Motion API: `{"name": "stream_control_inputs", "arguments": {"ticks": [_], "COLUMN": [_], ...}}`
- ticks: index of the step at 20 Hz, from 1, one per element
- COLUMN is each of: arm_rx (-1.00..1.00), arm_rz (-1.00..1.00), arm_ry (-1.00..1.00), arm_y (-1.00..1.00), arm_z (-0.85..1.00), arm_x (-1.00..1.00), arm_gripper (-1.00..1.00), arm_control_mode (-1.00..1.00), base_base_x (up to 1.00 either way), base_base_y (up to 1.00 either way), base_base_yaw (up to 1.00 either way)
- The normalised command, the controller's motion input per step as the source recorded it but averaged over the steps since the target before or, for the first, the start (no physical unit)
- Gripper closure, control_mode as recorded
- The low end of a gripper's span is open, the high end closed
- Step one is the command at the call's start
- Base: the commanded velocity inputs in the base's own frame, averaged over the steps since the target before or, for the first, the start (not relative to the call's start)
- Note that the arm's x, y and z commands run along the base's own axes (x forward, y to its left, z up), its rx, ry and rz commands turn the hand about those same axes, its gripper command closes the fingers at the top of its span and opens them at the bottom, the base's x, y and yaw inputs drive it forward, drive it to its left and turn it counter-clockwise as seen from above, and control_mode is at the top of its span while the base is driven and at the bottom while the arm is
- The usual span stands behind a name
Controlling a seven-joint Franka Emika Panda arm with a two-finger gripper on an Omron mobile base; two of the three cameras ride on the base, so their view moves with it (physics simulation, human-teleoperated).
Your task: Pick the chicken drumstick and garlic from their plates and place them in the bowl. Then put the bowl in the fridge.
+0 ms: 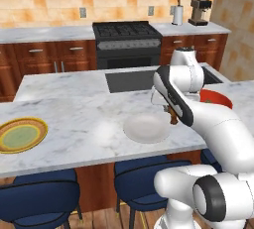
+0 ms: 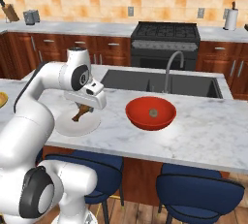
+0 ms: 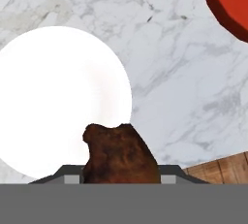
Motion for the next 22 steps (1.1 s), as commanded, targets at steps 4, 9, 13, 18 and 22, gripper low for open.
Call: {"name": "stream_control_inputs", "arguments": {"ticks": [4, 9, 13, 18, 22], "arm_rx": [0.0, 0.03, 0.03, 0.02, 0.0], "arm_rz": [0.0, 0.09, 0.06, 0.11, 0.15], "arm_ry": [0.0, 0.01, 0.19, 0.01, -0.07], "arm_y": [0.0, -0.3, -0.57, -0.56, -0.56], "arm_z": [0.0, 0.04, 0.2, 0.17, 0.05], "arm_x": [0.01, 0.22, 0.34, 0.25, 0.2], "arm_gripper": [1.0, 1.0, 1.0, 1.0, 1.0], "arm_control_mode": [-1.0, -1.0, -1.0, -1.0, -1.0], "base_base_x": [0.0, 0.0, 0.0, 0.0, 0.0], "base_base_y": [0.0, 0.0, 0.0, 0.0, 0.0], "base_base_yaw": [0.0, 0.0, 0.0, 0.0, 0.0]}}
